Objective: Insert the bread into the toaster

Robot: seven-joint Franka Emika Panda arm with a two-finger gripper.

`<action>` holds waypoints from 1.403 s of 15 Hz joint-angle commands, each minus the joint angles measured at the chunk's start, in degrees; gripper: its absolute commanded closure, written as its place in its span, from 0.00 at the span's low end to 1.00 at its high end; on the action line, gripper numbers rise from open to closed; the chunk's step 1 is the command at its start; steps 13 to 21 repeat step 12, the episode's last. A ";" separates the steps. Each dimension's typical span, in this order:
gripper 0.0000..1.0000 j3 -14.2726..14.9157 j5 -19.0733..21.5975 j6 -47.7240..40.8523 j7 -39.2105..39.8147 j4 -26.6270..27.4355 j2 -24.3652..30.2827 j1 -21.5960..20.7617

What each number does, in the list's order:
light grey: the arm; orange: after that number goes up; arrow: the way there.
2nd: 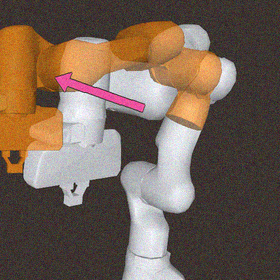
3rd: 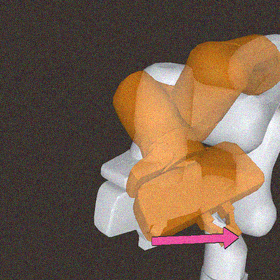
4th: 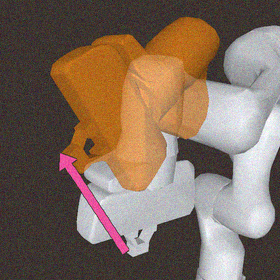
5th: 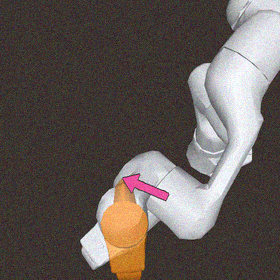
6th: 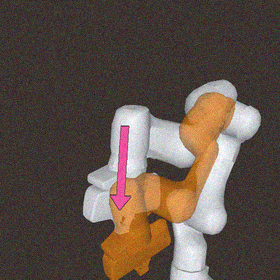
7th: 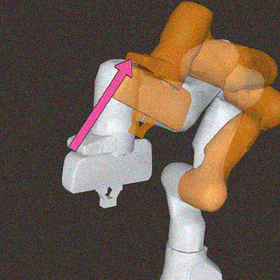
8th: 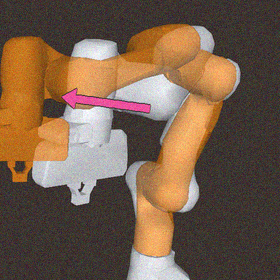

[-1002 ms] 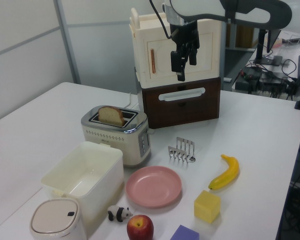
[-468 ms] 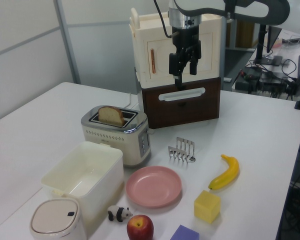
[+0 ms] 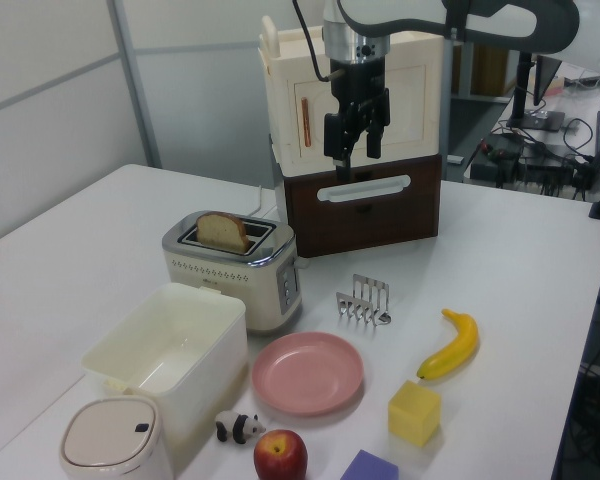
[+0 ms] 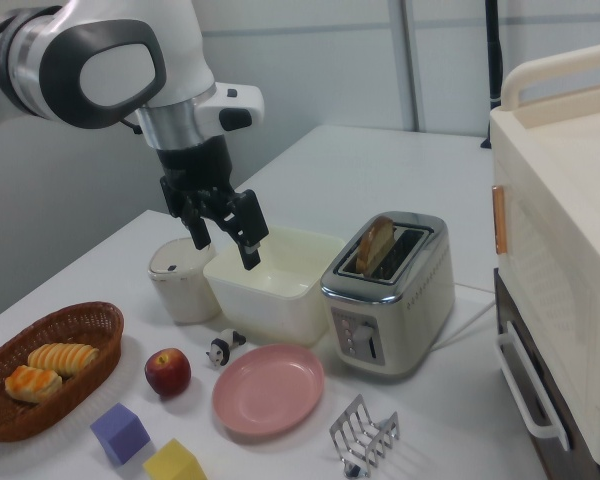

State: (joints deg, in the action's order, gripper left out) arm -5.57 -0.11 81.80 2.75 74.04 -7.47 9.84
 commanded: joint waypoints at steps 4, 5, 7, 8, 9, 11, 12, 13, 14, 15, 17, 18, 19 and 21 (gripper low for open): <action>0.00 -1.81 0.64 0.47 -1.88 1.45 0.88 -0.26; 0.00 -1.82 0.72 0.47 -1.44 1.45 0.88 -0.17; 0.00 -1.82 0.72 0.47 -1.35 1.45 0.88 0.01; 0.00 -1.82 0.72 0.47 -1.78 1.54 0.88 -0.08; 0.00 -1.82 0.72 0.47 -1.87 1.54 0.88 -0.08; 0.00 -1.82 0.72 0.47 -1.79 1.54 0.88 -0.08; 0.00 -1.82 0.72 0.47 -1.79 1.54 0.88 -0.08; 0.00 -1.82 0.72 0.47 -1.79 1.54 0.88 -0.08; 0.00 -1.82 0.72 0.47 -1.79 1.54 0.88 -0.08; 0.00 -1.82 0.72 0.47 -1.79 1.54 0.88 -0.08; 0.00 -1.82 0.72 0.47 -1.79 1.54 0.88 -0.08; 0.00 -1.82 0.72 0.47 -1.79 1.54 0.88 -0.08; 0.00 -1.82 0.72 0.47 -1.79 1.54 0.88 -0.08; 0.00 -1.82 0.72 0.47 -1.79 1.54 0.88 -0.08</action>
